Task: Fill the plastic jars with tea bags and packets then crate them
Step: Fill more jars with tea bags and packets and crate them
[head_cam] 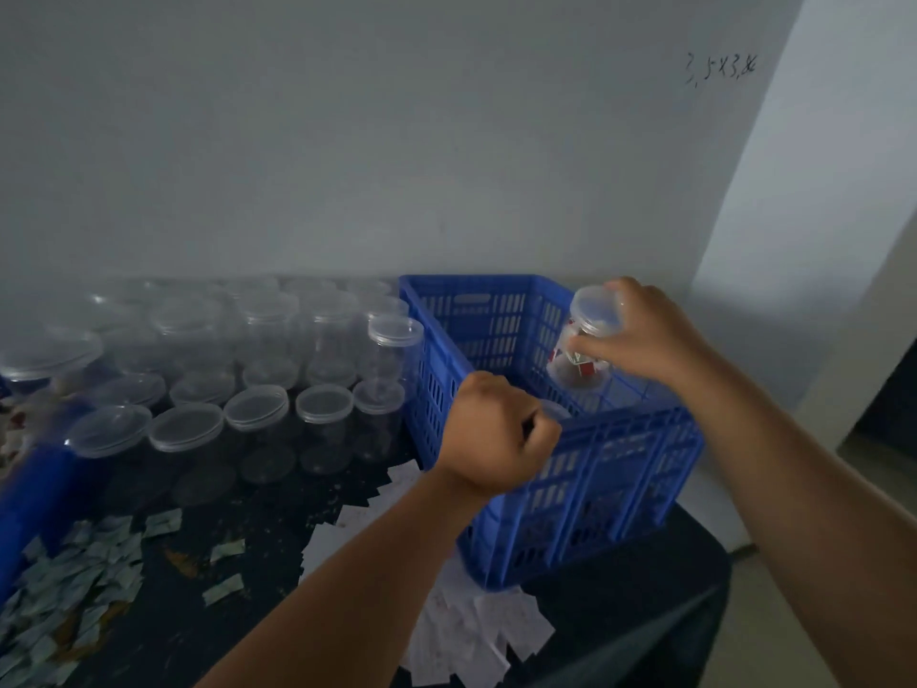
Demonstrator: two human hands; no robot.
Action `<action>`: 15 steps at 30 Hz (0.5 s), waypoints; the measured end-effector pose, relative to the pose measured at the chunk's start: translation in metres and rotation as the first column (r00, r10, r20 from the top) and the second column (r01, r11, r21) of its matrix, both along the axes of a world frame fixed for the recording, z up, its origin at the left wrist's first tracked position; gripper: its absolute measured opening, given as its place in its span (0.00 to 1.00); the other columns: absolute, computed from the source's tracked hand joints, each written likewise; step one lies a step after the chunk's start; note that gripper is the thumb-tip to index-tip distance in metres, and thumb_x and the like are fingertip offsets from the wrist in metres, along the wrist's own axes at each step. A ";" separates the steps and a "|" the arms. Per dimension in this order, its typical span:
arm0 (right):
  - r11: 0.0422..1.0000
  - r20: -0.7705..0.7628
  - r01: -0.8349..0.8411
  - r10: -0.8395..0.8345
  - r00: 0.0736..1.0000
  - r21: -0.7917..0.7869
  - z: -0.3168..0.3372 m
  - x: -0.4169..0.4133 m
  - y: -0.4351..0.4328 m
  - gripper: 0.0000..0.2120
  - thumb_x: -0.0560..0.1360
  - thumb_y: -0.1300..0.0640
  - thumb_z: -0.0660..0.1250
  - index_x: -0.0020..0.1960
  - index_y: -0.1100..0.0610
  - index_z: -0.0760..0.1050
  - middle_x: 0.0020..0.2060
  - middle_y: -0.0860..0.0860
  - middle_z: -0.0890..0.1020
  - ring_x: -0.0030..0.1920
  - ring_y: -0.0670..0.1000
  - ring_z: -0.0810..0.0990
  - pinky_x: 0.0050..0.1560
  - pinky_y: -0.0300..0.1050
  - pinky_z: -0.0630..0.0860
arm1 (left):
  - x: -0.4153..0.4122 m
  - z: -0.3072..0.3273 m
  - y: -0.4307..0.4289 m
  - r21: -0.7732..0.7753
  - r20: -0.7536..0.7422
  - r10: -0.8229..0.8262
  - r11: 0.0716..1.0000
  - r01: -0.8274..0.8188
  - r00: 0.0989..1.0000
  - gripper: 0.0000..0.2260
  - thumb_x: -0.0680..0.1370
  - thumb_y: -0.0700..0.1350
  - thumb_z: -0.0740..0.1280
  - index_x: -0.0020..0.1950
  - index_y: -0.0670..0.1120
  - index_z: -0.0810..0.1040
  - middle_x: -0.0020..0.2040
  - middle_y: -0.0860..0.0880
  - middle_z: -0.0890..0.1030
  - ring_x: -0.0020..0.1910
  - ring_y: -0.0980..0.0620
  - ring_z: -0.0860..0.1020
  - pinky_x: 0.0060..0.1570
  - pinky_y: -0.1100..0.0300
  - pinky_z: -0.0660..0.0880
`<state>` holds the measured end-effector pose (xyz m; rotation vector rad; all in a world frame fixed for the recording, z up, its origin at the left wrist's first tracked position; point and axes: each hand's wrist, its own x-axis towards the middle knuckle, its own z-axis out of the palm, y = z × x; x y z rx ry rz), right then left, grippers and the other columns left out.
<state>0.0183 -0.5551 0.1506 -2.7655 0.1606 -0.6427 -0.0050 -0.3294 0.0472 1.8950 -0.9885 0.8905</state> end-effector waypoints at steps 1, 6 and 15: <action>1.000 -0.064 0.017 -0.017 0.998 -0.012 -0.001 0.013 -0.006 0.45 0.65 0.37 0.81 0.74 0.54 0.68 0.60 0.52 0.76 0.54 0.55 0.75 0.49 0.49 0.72 | 0.001 -0.002 -0.002 -0.019 0.015 0.009 1.000 -0.009 1.000 0.19 0.76 0.42 0.61 0.27 0.47 0.58 0.23 0.51 0.57 0.23 0.48 0.57 0.34 0.56 0.59; 0.984 -0.324 0.101 -0.145 0.935 -0.146 -0.008 0.066 -0.027 0.46 0.66 0.44 0.85 0.73 0.59 0.64 0.67 0.62 0.75 0.61 0.63 0.78 0.50 0.51 0.75 | 0.004 -0.011 -0.008 -0.076 0.045 0.040 0.996 -0.037 0.998 0.19 0.79 0.44 0.60 0.28 0.48 0.60 0.24 0.51 0.58 0.25 0.48 0.59 0.38 0.54 0.65; 0.799 -0.605 -0.118 -0.341 0.719 -0.590 -0.051 0.102 -0.023 0.54 0.68 0.37 0.82 0.84 0.53 0.58 0.68 0.52 0.79 0.60 0.56 0.83 0.52 0.48 0.80 | 0.004 -0.014 -0.010 -0.114 0.079 0.059 0.992 -0.050 0.995 0.19 0.78 0.43 0.61 0.27 0.47 0.63 0.26 0.51 0.61 0.27 0.47 0.61 0.40 0.51 0.68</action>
